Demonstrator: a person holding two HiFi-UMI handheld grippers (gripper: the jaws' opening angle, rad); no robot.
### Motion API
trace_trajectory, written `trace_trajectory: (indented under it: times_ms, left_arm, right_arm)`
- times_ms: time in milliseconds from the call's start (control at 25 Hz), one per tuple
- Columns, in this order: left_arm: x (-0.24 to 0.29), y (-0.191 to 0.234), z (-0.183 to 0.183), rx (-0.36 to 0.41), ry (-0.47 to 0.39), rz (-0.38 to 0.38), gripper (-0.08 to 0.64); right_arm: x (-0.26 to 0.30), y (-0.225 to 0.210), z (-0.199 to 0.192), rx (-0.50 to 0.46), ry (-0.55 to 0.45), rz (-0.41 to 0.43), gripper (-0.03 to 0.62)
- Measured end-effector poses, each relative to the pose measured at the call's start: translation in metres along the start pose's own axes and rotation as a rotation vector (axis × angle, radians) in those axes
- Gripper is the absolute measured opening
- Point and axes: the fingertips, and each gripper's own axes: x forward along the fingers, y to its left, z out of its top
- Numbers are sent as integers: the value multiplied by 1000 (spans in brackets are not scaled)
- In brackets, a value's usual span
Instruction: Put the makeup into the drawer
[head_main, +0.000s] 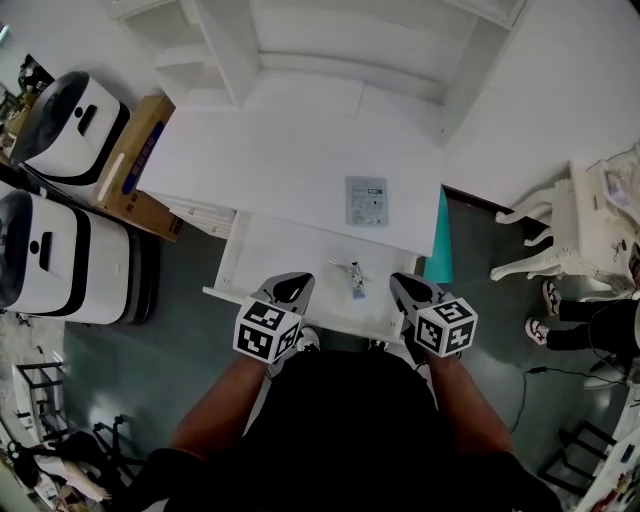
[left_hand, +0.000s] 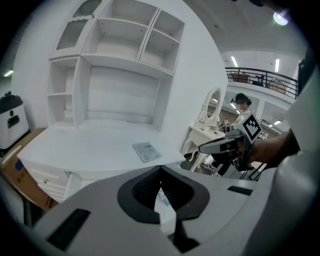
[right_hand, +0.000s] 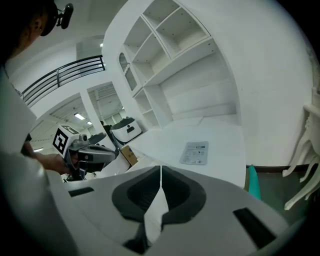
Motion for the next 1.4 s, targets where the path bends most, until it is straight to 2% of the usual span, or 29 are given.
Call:
trace_trajectory:
  times_ms: [400, 640, 880, 1080, 1400]
  left_arm:
    - [-1, -2, 5, 25, -1, -4, 10]
    - [-1, 6, 3, -22, -16, 33, 11]
    - [-1, 11, -2, -31, 1, 46, 11]
    - [-1, 11, -8, -30, 19, 42, 11]
    - [-5, 23, -19, -55, 36, 60, 11]
  right_arm:
    - [6, -1, -6, -11, 35, -12, 32]
    - [11, 1, -11, -32, 45, -5, 32]
    - [19, 4, -9, -63, 57, 1, 32]
    - [32, 2, -6, -128, 64, -13, 32]
    - [83, -16, 1, -304, 93, -100, 33]
